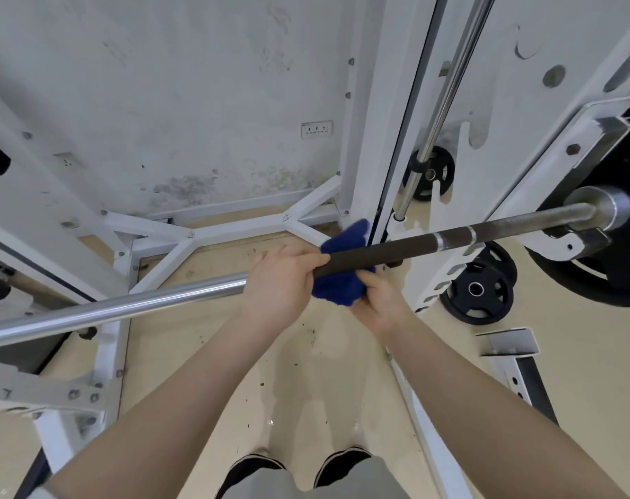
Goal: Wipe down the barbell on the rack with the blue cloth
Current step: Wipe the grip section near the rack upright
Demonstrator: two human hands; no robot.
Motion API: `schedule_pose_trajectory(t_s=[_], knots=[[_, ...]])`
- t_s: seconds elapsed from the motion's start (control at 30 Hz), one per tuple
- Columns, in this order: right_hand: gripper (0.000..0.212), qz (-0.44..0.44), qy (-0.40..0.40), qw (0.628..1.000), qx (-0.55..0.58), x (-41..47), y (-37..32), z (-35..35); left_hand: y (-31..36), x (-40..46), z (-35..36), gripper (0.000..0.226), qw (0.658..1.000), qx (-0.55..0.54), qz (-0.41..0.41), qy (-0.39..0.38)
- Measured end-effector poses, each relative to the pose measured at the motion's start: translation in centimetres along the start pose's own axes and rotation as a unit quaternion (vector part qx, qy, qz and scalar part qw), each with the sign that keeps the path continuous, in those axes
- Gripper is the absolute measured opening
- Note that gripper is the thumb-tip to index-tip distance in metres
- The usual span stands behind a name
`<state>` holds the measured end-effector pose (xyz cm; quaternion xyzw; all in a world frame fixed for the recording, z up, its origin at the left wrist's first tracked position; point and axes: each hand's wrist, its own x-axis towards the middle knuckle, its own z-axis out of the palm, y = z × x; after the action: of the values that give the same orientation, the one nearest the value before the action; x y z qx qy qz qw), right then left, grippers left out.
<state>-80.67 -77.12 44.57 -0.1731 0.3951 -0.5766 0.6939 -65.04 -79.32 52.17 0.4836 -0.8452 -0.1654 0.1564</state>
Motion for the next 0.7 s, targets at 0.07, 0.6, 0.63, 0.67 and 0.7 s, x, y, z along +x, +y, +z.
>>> schedule_pose_trajectory(t_s=[0.07, 0.6, 0.63, 0.67, 0.7], knots=[[0.034, 0.026, -0.019, 0.999, -0.006, 0.0, 1.2, 1.7, -0.9, -0.4, -0.6, 0.039, 1.000, -0.001, -0.004, -0.004], [0.028, 0.106, 0.011, 0.989, -0.104, -1.9, 4.6, 5.0, -6.3, -3.3, -2.5, 0.039, 0.997, 0.010, 0.069, 0.023], [0.025, 0.124, 0.038, 0.985, -0.117, -2.6, 4.4, 4.1, -6.5, -3.5, -2.4, 0.039, 0.996, 0.002, 0.084, 0.026], [0.021, 0.141, 0.061, 0.982, -0.108, -3.3, 4.2, 3.3, -6.5, -3.9, -2.3, 0.040, 0.994, -0.005, 0.109, 0.025], [0.022, 0.154, 0.074, 0.981, -0.090, -4.2, 4.1, 2.5, -6.4, -4.4, -2.0, 0.040, 0.990, -0.007, 0.136, 0.024]])
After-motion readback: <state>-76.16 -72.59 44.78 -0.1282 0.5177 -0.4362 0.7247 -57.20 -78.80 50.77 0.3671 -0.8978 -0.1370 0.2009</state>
